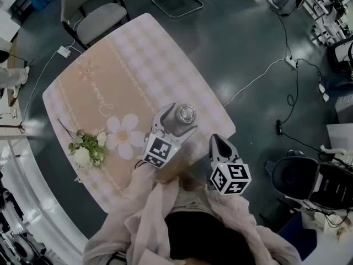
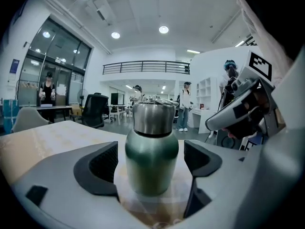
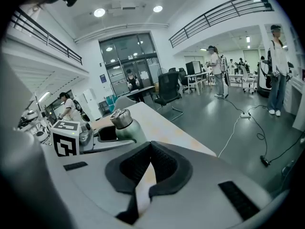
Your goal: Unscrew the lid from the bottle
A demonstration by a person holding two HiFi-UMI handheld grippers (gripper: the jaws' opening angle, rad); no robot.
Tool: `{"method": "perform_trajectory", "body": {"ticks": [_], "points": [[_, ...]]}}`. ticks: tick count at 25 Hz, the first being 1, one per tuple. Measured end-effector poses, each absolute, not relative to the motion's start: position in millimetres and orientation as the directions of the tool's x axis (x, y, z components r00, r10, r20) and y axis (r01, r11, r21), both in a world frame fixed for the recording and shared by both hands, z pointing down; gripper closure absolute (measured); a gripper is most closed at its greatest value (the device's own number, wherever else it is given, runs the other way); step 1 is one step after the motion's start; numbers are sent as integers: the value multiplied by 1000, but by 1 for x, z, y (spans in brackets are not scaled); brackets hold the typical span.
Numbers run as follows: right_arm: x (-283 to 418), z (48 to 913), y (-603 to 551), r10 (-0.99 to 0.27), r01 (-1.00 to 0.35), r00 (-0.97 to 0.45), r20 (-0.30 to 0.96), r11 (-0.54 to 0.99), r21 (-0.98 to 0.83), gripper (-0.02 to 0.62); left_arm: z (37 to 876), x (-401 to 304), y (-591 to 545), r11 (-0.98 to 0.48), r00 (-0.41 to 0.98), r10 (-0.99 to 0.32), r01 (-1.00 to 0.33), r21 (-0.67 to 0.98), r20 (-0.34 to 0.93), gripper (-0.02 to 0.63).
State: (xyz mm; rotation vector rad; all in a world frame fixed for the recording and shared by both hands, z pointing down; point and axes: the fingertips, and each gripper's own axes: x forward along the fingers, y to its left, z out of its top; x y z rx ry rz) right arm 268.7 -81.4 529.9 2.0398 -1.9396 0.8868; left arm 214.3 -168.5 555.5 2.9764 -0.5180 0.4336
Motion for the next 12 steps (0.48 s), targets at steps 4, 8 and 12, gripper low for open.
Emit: {"method": "perform_trajectory", "body": {"ticks": [4,8,12], "points": [[274,532,-87,-839,-957,-35,543,-128,-259,583,561,221,-171,-940,902,-310,-337,43,301,193],[280,534,-92,-836,-958,-35,548,-128,-258,583,566,225,-174,-941,901,-304,-334,50,309,193],[283,535,-98,-833,-957,-38,552,-128,-259,583,566,229,-175,-941,906,-300,-333,64,298,195]]}}
